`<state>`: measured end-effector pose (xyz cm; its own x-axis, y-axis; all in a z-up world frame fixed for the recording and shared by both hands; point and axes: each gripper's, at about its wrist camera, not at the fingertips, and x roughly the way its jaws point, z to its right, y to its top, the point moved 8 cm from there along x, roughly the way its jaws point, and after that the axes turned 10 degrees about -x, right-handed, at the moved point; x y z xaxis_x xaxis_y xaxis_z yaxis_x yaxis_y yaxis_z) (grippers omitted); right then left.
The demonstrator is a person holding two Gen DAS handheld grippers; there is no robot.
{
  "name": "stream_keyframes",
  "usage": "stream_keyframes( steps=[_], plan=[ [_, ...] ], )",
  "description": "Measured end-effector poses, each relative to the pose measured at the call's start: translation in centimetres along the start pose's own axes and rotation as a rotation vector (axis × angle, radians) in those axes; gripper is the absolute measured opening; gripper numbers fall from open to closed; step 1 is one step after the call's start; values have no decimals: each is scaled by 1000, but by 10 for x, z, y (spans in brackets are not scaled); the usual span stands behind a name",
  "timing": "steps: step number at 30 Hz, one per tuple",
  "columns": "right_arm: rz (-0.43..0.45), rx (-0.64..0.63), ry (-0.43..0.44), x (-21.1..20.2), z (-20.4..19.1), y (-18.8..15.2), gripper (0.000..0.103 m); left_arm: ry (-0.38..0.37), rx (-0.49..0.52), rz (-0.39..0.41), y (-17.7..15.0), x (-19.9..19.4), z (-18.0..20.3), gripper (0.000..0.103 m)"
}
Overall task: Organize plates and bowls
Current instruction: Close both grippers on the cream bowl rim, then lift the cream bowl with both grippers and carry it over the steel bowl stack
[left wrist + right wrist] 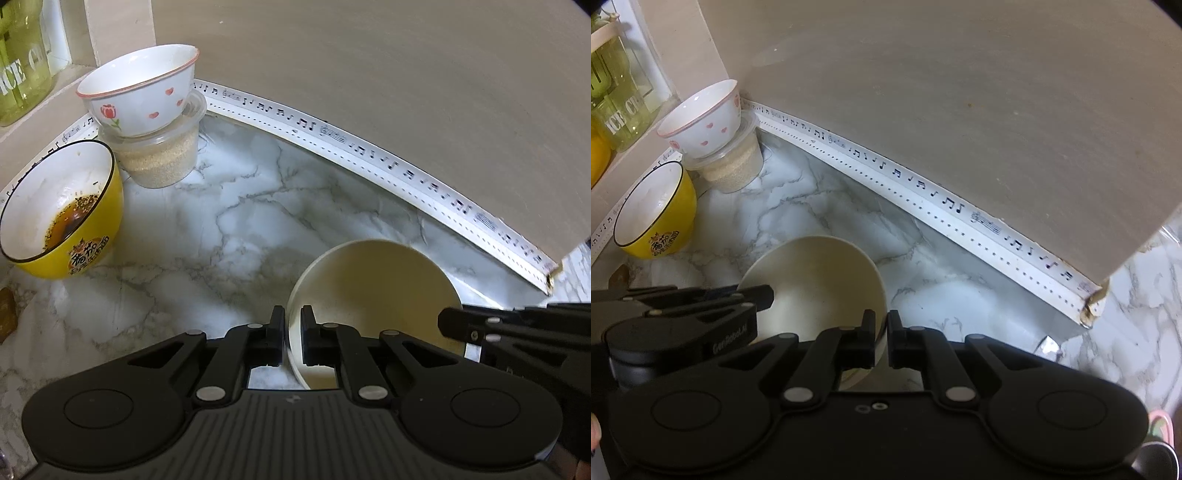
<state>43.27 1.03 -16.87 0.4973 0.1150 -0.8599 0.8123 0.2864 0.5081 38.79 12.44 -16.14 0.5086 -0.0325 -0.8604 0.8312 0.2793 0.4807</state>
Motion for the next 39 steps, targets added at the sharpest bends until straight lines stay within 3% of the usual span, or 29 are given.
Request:
stream_keyframes(
  steps=[12, 25, 39],
  plan=[
    [32, 4, -5, -50, 12, -17, 5, -45, 69, 36, -19, -59, 26, 6],
    [117, 61, -46, -140, 59, -46, 4, -108, 220, 95, -41, -134, 105, 7],
    [137, 165, -98, -190, 137, -106, 5, -156, 383, 60, -95, -141, 204, 6]
  ],
)
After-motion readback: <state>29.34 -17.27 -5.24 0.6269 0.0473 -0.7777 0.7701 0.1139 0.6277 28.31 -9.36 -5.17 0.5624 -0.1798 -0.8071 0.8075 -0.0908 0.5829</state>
